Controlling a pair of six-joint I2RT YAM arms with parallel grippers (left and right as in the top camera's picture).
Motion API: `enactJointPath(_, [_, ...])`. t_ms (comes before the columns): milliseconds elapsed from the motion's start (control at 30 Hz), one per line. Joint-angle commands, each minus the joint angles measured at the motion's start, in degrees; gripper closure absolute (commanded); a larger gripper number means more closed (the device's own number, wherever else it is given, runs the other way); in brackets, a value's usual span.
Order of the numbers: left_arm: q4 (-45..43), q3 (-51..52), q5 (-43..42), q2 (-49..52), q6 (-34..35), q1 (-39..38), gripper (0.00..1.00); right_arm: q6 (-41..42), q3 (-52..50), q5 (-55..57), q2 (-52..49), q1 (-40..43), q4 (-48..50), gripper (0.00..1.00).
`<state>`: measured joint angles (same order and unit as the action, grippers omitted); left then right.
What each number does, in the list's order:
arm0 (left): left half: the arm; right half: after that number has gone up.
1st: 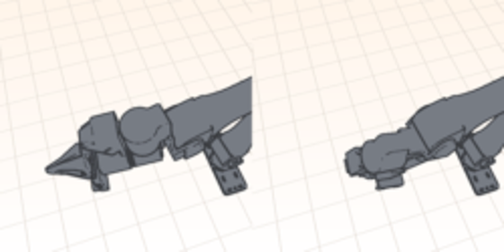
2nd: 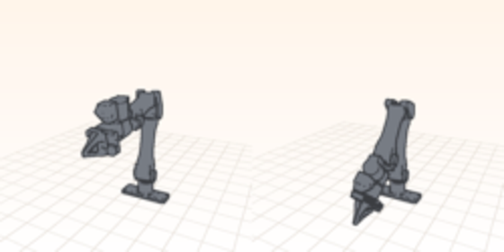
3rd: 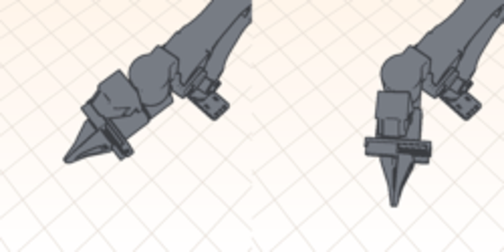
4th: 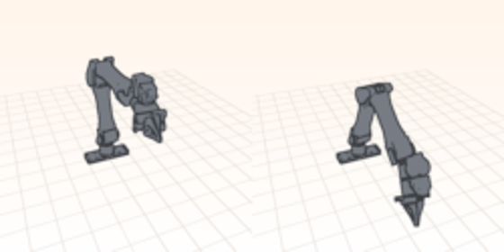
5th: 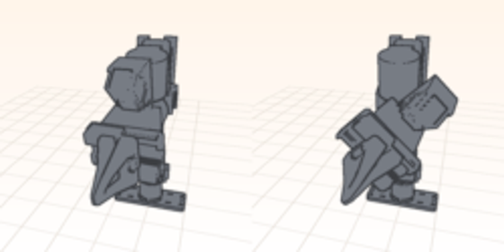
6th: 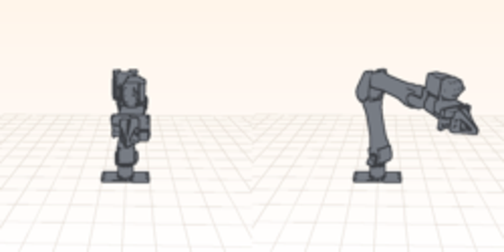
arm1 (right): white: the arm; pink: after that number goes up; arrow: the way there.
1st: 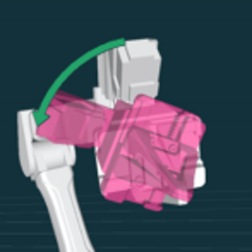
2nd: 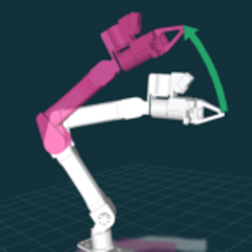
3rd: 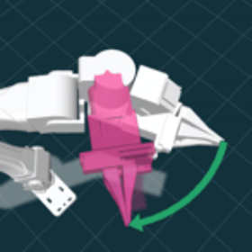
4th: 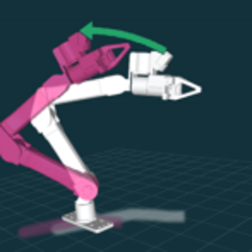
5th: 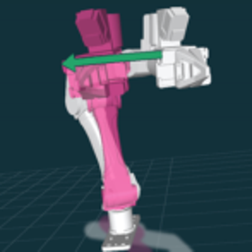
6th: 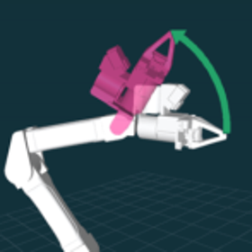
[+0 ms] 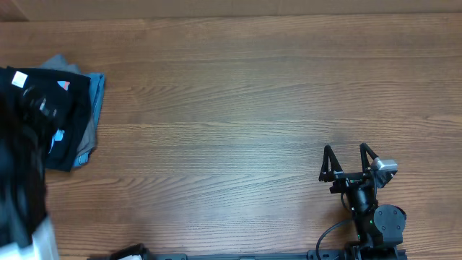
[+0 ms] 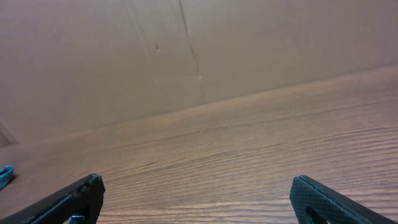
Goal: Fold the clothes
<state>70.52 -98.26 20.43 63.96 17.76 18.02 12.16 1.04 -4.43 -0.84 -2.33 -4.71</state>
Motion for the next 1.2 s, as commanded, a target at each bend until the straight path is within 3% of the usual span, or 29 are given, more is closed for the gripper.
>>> enactJointPath(0, [0.0,-0.4,0.9,-8.5,-1.1,-0.1,0.0,-0.2,-0.6,0.5,0.6,0.1,0.3,0.0])
enactJointPath(233, [0.0,5.6,0.9,-20.8,-1.1,-0.1,0.0,-0.2,-0.6,0.5,0.6,0.1,0.3,0.0])
enactJointPath(633, [-0.2,37.6,-0.4,-37.6,-0.8,-0.1,0.0,-0.2,-0.6,0.5,0.6,0.1,0.3,0.0])
enactJointPath(900, [-23.6,55.9,-15.7,-45.5,-0.8,-1.6,0.0,-0.2,-0.6,0.5,0.6,0.1,0.3,0.0])
enactJointPath(1167, [-55.1,73.1,-25.8,-51.1,-0.9,-5.0,0.0,-0.2,-0.6,0.5,0.6,0.1,0.3,0.0])
